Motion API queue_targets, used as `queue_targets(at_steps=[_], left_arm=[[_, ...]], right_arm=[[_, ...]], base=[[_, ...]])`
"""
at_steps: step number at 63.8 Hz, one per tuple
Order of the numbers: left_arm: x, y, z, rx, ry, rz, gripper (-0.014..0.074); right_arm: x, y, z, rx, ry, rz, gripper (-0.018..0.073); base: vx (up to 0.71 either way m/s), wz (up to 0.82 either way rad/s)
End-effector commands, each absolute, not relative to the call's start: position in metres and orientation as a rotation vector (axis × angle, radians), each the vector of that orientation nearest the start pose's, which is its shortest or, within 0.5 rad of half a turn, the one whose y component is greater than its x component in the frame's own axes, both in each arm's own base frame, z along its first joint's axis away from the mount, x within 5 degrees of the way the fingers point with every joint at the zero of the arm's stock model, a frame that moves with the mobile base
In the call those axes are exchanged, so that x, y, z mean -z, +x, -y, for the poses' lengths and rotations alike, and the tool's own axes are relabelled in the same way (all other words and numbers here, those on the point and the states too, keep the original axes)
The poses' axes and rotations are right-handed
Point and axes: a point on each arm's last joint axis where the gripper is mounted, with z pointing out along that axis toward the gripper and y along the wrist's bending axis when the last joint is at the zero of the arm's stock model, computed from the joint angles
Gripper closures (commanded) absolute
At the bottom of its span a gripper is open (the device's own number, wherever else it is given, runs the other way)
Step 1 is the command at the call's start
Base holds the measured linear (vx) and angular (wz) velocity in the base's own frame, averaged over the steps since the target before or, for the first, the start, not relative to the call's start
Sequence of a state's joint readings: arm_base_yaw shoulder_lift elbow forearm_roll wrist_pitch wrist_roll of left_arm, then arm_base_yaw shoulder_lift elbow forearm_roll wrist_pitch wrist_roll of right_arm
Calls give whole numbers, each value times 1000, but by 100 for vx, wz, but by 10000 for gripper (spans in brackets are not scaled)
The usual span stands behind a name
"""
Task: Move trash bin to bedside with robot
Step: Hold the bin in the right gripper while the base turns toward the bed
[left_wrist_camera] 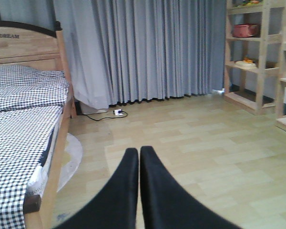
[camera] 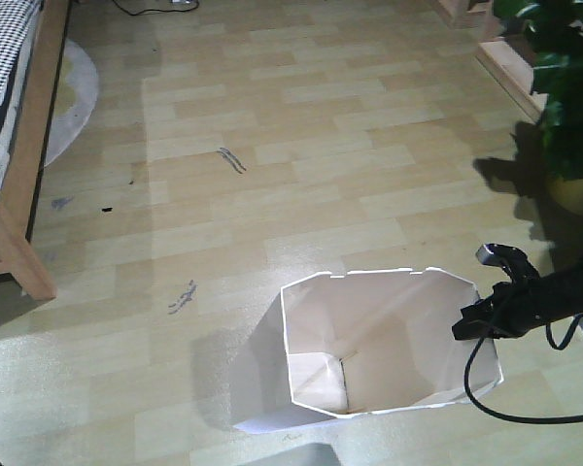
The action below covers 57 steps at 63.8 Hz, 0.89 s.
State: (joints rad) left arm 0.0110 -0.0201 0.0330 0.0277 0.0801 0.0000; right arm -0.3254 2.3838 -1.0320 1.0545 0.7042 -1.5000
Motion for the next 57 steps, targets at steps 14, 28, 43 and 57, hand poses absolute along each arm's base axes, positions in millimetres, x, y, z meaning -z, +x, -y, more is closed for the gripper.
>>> queue_targets(at_steps=[14,28,43,57], left_arm=[[-199,56,0,-7,0,-1507,603],[-199,56,0,-7,0,-1507,603],[-199,56,0,-7,0,-1507,603],[-199,56,0,-7,0,-1507,603]], right_arm=[[-20,330,43,-1113,-286,-2660,563],[-20,330,43,-1113,-286,-2660,563],[-20,330,43,-1113,-286,-2660,563],[-20,330,43,-1113,-286,-2660,563]], base=[[29,13],[31,5],[32,6],[33,7]])
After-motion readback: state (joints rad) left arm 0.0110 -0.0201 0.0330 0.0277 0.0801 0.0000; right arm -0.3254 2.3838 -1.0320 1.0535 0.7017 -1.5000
